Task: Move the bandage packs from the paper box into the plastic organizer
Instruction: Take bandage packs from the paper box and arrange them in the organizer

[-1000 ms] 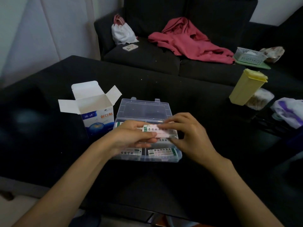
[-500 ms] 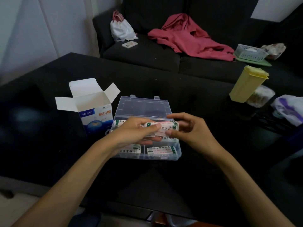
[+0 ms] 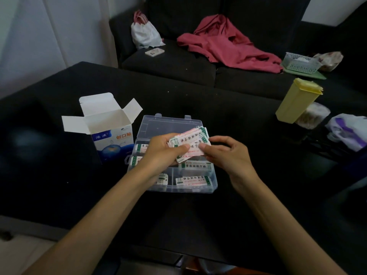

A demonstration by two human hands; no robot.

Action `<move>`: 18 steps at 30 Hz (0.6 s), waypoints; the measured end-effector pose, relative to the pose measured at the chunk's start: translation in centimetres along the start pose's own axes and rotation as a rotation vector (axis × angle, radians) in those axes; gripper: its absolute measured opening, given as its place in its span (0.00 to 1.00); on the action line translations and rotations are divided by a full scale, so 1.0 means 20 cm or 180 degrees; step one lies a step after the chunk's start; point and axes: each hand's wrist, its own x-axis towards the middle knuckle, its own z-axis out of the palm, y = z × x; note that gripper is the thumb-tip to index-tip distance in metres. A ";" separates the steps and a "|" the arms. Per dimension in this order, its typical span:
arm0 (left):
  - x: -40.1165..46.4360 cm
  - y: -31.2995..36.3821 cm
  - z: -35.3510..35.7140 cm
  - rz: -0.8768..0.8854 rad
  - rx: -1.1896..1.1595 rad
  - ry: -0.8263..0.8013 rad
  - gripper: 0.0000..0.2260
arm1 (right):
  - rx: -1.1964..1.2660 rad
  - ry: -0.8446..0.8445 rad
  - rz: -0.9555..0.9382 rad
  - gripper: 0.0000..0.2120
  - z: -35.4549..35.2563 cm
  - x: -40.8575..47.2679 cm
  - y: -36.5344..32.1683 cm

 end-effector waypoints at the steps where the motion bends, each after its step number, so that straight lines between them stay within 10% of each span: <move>1: 0.00 0.00 0.00 -0.0062 -0.0072 0.0024 0.10 | -0.0168 -0.0021 -0.0143 0.16 0.00 -0.01 0.00; 18: 0.00 0.02 -0.10 -0.0182 -0.0429 0.0497 0.13 | -0.1766 -0.0801 -0.0823 0.08 -0.10 -0.04 0.08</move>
